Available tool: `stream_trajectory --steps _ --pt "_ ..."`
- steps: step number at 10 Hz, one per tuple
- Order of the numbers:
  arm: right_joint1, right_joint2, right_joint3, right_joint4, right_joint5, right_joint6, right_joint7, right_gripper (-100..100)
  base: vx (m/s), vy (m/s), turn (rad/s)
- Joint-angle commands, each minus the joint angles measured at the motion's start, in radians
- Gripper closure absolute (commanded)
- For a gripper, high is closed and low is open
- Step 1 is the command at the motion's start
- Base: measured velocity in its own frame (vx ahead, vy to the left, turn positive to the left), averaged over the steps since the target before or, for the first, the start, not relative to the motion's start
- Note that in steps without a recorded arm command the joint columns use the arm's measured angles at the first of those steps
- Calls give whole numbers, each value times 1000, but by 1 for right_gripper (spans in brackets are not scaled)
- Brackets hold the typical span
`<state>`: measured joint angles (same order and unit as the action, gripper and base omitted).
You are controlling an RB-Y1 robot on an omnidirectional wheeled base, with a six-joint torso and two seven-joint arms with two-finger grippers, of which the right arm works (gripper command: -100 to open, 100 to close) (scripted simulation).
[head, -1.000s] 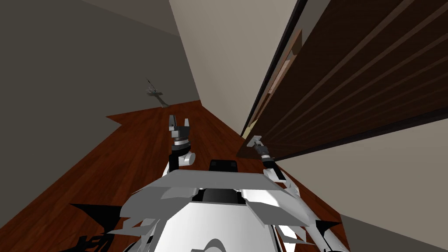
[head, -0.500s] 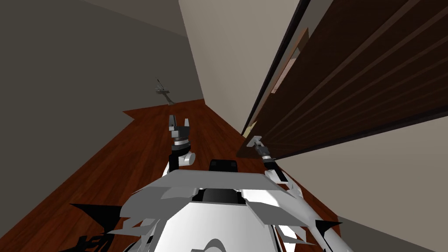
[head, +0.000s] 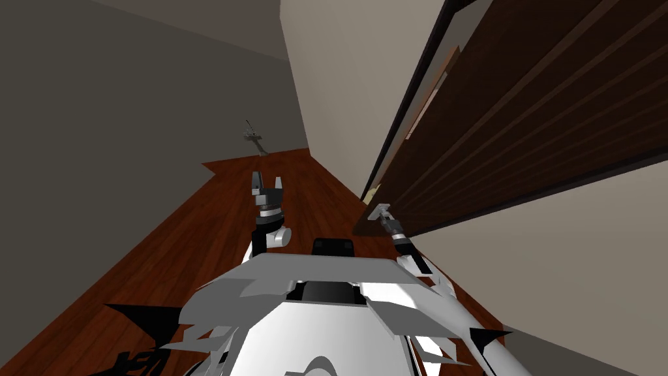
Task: Pull the door open
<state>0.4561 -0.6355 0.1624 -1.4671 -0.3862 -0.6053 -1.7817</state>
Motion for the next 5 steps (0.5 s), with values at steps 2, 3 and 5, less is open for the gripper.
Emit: stream_trajectory --steps 2,3,5 --pt "7 -15 6 4 6 -22 -15 100 -122 -57 113" --pt "11 -23 9 7 9 -33 -23 100 -185 -71 114" --pt "19 -42 16 12 15 -60 -42 100 -211 -66 127"
